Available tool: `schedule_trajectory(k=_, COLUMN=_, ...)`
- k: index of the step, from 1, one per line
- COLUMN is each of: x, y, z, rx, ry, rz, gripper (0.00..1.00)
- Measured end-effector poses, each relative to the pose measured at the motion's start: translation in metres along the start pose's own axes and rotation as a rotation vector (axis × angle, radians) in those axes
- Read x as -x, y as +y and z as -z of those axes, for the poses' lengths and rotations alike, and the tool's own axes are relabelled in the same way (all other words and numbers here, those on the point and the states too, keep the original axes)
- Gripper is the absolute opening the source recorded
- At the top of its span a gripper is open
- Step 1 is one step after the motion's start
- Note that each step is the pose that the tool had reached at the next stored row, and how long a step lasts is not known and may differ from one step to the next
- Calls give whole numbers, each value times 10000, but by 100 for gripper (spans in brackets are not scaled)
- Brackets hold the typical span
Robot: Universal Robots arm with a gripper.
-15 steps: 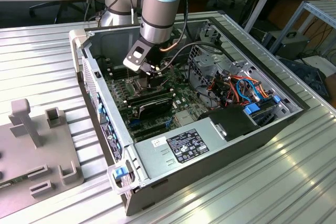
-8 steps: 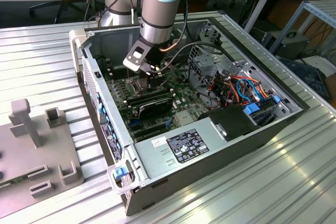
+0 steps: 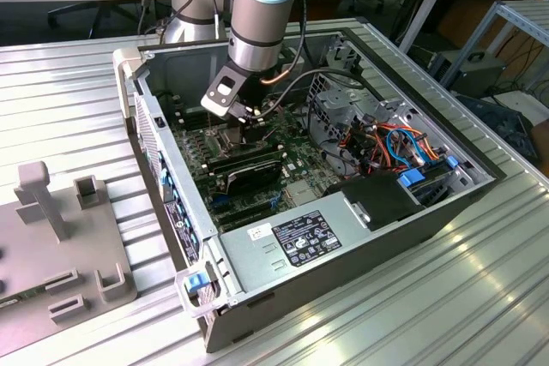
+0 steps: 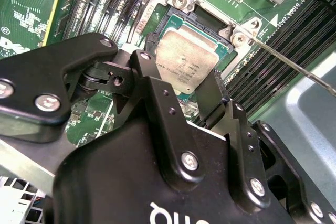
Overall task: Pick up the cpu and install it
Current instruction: 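Place the cpu into insertion slot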
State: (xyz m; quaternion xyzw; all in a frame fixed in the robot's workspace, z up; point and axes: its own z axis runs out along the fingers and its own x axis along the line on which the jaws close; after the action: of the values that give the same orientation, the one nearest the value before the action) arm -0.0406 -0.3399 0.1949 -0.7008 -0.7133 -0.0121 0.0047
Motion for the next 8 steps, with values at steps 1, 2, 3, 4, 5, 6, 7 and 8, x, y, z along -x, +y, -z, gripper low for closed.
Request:
schedule_trajectory(k=1, x=0, y=0, z=0, rx=-1, ry=-1, rz=1, gripper=55)
schedule_trajectory(k=2, x=0, y=0, z=0, rx=-1, ry=-1, rz=0, gripper=55)
schedule_trajectory(k=3, x=0, y=0, z=0, rx=-1, ry=0, rz=0, gripper=55)
schedule_trajectory(k=4, x=0, y=0, z=-1, rx=0, ry=0, rz=0, gripper=55)
schedule_trajectory(k=5, x=0, y=0, z=-1, rx=-1, ry=0, rz=0, gripper=55)
schedule_trajectory(k=6, x=-1, y=0, z=-2, rx=1, ry=4, rz=0, gripper=55)
schedule_trajectory(k=7, x=-3, y=1, z=-6, rx=4, ry=17, rz=0, gripper=55)
schedule_trajectory(k=8, x=-3, y=2, z=-8, rx=14, ry=17, rz=1, gripper=60)
